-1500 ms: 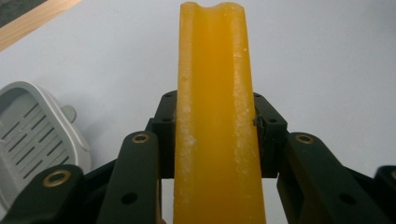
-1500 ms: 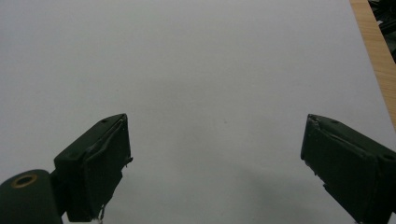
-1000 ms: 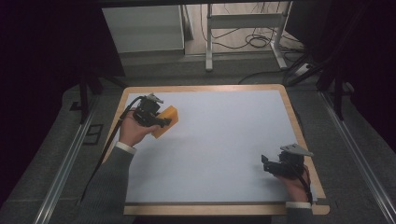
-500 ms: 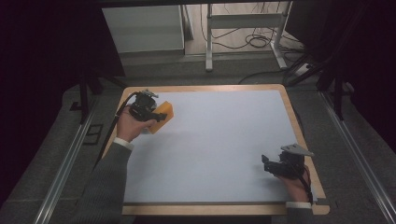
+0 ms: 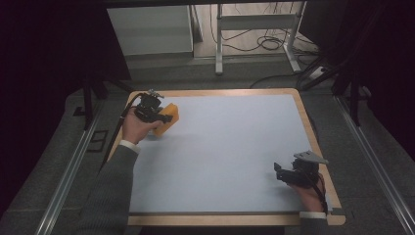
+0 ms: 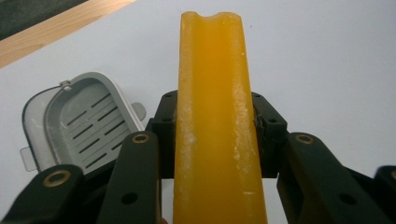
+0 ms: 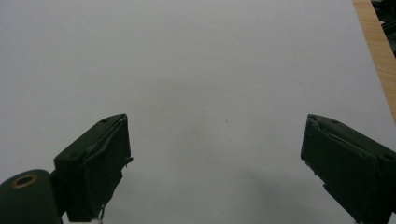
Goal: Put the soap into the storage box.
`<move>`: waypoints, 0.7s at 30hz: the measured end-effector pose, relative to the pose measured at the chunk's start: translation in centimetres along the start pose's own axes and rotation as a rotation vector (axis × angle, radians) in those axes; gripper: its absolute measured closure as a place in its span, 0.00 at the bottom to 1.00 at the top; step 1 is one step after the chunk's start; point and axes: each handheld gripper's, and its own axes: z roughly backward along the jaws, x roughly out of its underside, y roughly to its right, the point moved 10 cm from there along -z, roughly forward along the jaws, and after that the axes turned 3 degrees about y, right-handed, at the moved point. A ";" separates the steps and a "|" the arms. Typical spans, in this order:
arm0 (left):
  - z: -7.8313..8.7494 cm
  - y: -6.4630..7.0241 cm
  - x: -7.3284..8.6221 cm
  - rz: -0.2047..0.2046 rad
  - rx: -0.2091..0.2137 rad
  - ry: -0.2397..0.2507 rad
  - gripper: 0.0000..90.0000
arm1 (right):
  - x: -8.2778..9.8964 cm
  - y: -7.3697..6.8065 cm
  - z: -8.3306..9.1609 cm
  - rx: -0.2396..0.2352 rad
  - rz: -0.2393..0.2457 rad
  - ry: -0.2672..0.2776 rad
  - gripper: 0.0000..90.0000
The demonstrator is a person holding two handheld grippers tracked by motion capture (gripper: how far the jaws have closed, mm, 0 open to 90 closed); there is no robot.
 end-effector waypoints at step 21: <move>-0.4 -4.0 0.2 0.117 -0.050 0.021 0.68 | 0.2 0.2 -0.1 0.006 -0.003 -0.007 0.09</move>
